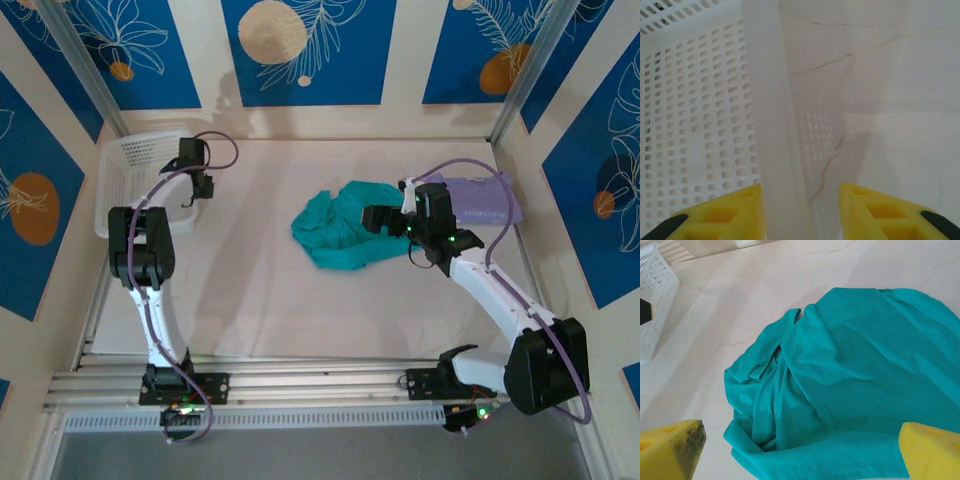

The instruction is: Fold the inside-out t-shirt

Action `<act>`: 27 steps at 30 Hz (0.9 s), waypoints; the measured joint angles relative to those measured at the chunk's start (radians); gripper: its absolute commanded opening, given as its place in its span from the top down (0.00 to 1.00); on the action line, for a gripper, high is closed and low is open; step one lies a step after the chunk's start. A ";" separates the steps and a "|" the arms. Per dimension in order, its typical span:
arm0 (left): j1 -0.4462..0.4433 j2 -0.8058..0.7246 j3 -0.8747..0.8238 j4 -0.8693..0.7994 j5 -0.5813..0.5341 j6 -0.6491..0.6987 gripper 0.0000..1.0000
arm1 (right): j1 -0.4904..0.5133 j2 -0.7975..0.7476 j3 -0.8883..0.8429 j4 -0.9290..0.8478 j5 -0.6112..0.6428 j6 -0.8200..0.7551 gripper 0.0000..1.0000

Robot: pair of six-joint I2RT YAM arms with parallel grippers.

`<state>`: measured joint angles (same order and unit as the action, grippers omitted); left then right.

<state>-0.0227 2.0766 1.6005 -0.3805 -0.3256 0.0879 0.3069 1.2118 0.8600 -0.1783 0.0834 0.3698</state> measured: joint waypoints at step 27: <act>-0.014 0.056 0.180 -0.066 -0.113 0.140 0.27 | 0.007 0.180 0.053 -0.024 -0.031 0.031 0.06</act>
<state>-0.0364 2.1323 1.7809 -0.4465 -0.4381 0.2276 0.3141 1.3914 0.9127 -0.2024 0.0525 0.4007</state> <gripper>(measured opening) 0.697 0.966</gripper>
